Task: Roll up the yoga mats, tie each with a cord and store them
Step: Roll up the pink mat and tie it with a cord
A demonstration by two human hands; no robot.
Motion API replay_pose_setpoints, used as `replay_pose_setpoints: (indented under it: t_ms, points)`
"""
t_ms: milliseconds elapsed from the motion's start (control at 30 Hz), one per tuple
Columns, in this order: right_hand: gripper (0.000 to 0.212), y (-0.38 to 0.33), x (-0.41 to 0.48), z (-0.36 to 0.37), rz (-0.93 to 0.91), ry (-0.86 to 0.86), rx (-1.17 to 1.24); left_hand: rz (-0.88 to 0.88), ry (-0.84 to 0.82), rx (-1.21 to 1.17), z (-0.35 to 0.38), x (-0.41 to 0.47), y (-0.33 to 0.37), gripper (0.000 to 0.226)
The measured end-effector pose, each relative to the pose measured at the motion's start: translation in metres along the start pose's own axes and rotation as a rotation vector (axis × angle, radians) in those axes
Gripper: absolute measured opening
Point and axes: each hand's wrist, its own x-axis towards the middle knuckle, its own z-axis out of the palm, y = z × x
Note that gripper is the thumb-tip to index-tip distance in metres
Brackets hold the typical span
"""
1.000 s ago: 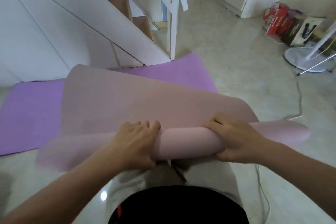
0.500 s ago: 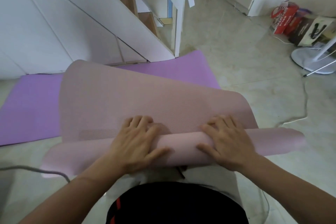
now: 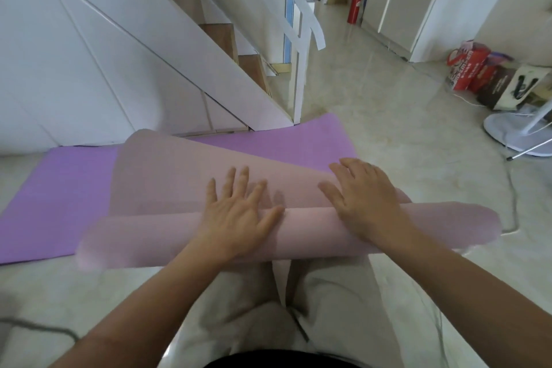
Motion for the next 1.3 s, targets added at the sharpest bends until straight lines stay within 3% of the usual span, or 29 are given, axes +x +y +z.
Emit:
replay_pose_setpoints:
  t_ms: [100,200,300,400,533,667,833,1000,1200,1300]
  points:
    - [0.067,-0.007,-0.035,0.011,-0.131,-0.027,-0.050,-0.021,-0.113,-0.025,-0.009,0.032,-0.009,0.082]
    - [0.063,-0.002,-0.022,0.012,-0.046,-0.053,-0.027,-0.008,-0.151,-0.048,-0.013,0.062,-0.011,0.078]
    - [0.074,0.003,0.019,0.003,-0.042,-0.252,-0.036,0.003,0.060,-0.083,-0.021,0.080,-0.015,0.063]
    - [0.059,0.012,0.049,0.000,0.000,-0.392,0.080,0.140,0.396,-0.085,-0.030,0.066,-0.012,0.054]
    - [0.051,0.011,0.066,-0.003,-0.019,-0.432,0.142,0.298,0.242,0.049,-0.026,0.020,-0.017,0.064]
    - [0.054,0.012,0.060,-0.004,-0.061,-0.389,0.151,0.287,0.175,0.207,-0.037,-0.003,-0.020,0.085]
    - [0.056,0.013,0.054,-0.011,-0.065,-0.368,0.185,0.207,0.282,0.261,-0.034,-0.029,-0.042,0.099]
    - [0.056,0.016,0.047,-0.015,-0.044,-0.322,0.150,0.163,0.304,0.220,-0.022,-0.027,-0.058,0.083]
    - [0.052,0.016,0.034,-0.033,0.025,-0.210,0.107,0.276,0.303,0.208,-0.037,-0.009,-0.056,0.081]
    - [0.061,0.017,0.006,-0.040,0.012,-0.118,0.013,0.310,0.281,0.203,-0.041,-0.008,-0.053,0.080]
